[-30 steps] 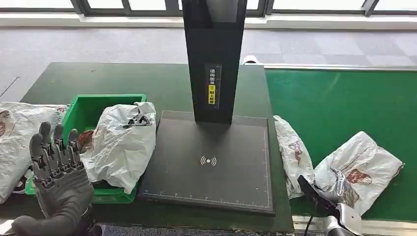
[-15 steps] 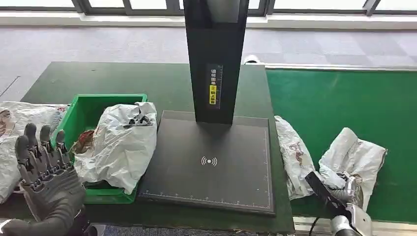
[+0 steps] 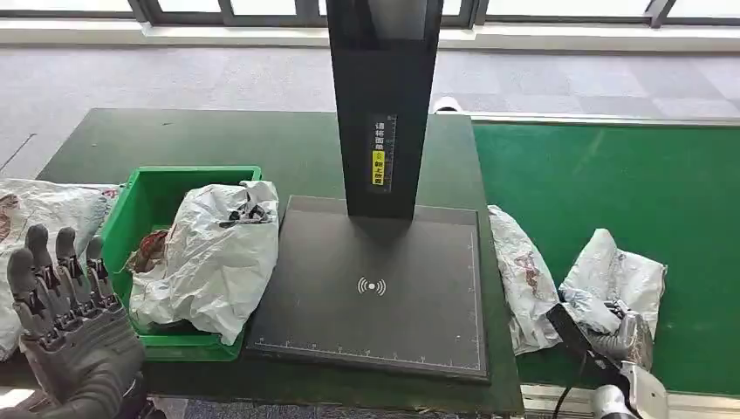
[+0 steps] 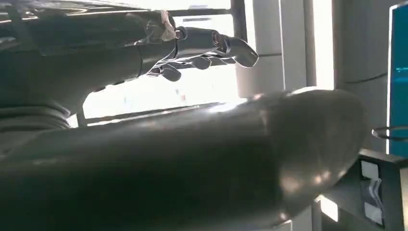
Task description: Moved the parcel from conveyor to table for the left to box.
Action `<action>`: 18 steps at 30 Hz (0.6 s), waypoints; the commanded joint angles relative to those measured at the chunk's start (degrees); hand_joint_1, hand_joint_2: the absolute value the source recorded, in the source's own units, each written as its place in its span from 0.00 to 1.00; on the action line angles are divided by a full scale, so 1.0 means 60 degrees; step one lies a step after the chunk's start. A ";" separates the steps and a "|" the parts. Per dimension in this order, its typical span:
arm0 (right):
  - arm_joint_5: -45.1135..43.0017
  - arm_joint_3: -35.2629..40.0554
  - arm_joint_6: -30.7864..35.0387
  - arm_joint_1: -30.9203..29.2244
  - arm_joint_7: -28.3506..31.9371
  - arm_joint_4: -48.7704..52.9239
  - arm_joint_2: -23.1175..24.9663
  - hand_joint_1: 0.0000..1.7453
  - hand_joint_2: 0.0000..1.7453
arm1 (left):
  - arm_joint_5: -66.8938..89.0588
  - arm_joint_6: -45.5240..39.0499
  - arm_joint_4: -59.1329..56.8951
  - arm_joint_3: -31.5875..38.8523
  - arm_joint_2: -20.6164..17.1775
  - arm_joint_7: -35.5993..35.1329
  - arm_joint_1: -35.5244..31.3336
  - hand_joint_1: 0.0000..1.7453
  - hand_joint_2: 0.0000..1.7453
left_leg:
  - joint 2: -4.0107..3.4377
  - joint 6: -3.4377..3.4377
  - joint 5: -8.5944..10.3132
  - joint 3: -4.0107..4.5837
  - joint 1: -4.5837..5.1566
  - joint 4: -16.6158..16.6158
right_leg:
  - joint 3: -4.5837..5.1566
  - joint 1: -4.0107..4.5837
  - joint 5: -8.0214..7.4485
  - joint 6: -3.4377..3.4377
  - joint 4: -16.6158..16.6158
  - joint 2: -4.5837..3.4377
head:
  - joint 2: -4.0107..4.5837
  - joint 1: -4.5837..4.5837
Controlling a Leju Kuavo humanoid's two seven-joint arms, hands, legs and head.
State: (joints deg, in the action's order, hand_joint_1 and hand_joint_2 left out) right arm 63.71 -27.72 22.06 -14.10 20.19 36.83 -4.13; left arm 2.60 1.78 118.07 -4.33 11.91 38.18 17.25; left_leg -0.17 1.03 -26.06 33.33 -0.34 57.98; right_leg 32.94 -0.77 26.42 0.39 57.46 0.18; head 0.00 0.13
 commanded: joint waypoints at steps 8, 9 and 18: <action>-0.2701 0.5934 0.2121 0.4201 0.2540 0.9811 0.1655 1.00 1.00 | -0.0181 -0.0445 0.0036 -0.0499 -0.0334 0.0303 0.0426 0.00 0.00 | -0.0001 0.0017 -0.0025 0.0001 -0.0006 -0.0007 | 0.0010 0.0022 0.0039 -0.0028 0.0009 -0.0005 | 0.0000 0.0000; -0.2701 0.5934 0.2121 0.4201 0.2540 0.9811 0.1655 1.00 1.00 | -0.0181 -0.0445 0.0036 -0.0499 -0.0334 0.0303 0.0426 0.00 0.00 | -0.0012 0.0021 -0.0032 -0.0011 -0.0010 -0.0016 | 0.0005 0.0027 0.0042 -0.0035 0.0006 -0.0018 | 0.0000 0.0000; -0.2701 0.5934 0.2121 0.4201 0.2540 0.9811 0.1655 1.00 1.00 | -0.0181 -0.0445 0.0036 -0.0499 -0.0334 0.0303 0.0426 0.00 0.00 | 0.0011 0.0008 -0.0023 -0.0017 -0.0010 -0.0026 | -0.0015 0.0015 0.0051 -0.0020 -0.0010 0.0015 | 0.0000 0.0000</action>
State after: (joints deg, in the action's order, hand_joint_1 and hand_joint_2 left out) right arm 47.65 3.60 34.64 10.11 35.63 92.28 5.33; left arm 1.66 -1.01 119.73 -6.60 11.39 38.18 19.60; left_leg -0.03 1.13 -26.20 33.30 -0.45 57.92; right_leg 32.90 -0.70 26.75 0.29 57.49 0.37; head 0.00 0.13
